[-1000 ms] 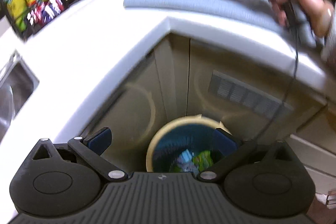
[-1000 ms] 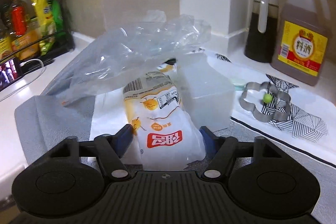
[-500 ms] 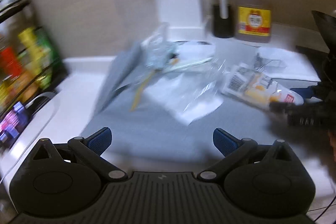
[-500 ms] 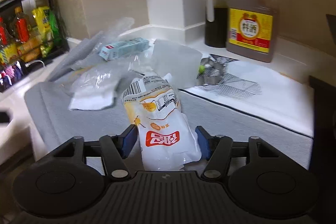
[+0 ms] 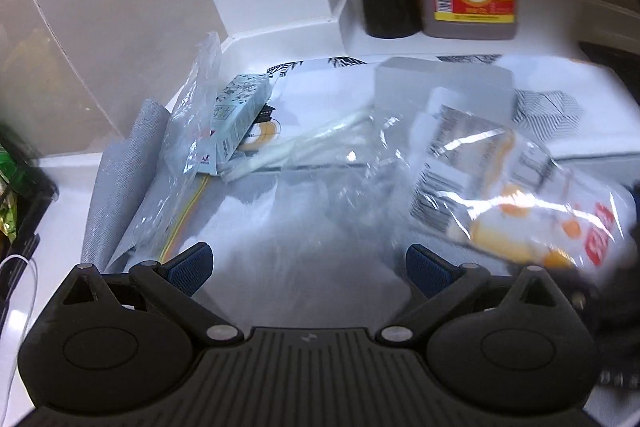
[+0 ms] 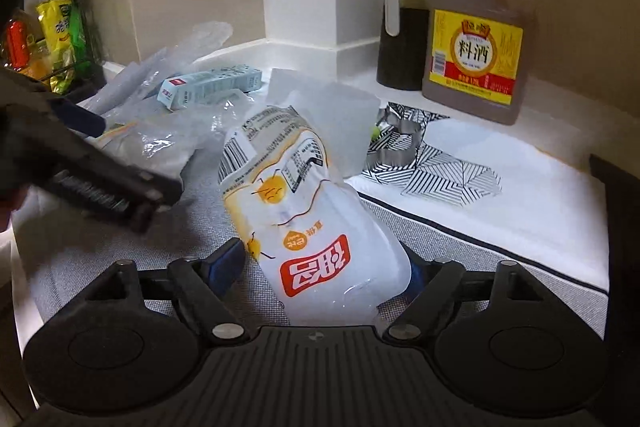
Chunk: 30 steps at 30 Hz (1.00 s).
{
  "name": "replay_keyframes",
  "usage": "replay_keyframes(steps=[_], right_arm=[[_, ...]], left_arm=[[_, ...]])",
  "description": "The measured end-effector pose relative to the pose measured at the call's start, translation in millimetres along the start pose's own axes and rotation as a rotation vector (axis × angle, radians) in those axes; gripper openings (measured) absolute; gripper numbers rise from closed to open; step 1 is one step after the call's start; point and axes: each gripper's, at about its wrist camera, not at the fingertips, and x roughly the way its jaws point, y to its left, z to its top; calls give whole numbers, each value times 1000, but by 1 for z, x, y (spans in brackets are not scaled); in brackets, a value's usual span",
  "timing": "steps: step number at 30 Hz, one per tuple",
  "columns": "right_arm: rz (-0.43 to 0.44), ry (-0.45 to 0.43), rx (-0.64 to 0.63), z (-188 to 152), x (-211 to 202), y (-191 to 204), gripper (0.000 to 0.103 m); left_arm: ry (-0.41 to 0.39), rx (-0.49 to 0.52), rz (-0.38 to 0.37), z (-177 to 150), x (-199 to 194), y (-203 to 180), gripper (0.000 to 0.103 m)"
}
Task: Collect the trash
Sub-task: 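Grasp the clear plastic bag with the left tool while the right holds the white pouch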
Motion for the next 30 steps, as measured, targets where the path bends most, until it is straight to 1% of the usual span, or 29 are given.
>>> replay_keyframes(steps=[1,2,3,4,5,6,8,13,17,19,26,28,30], right_arm=[[-5,-4,1,0,1,0,83],[-11,-9,2,0,2,0,83],[-12,-14,-2,-1,2,0,81],[-12,-20,-3,-1,1,0,75],[-2,-34,-2,-2,-2,0,69],[3,-45,-3,-2,-3,-1,67],[-3,-69,3,-2,-6,-1,64],[4,-134,32,-1,-16,-5,63],[15,-169,70,0,-20,-11,62],[18,-191,89,0,-22,-14,62],[33,-236,114,-1,-26,-19,62],[35,-250,131,-3,-30,-21,62],[22,-241,156,-6,-37,-23,62]], left_arm=[[0,-10,-2,2,2,3,103],[-3,-22,1,4,4,4,98],[-6,-33,0,6,4,6,90],[3,-42,-10,7,4,9,60],[23,-60,-23,8,4,12,39],[29,-90,-36,7,1,16,40],[-4,-134,-47,3,-14,23,37],[-68,-207,-73,-8,-64,41,37],[-147,-232,-60,-31,-116,51,37],[-173,-251,-49,-46,-138,56,37],[-212,-342,-63,-82,-194,77,36],[-218,-357,-59,-94,-209,80,36],[-221,-359,-50,-108,-223,79,36]])
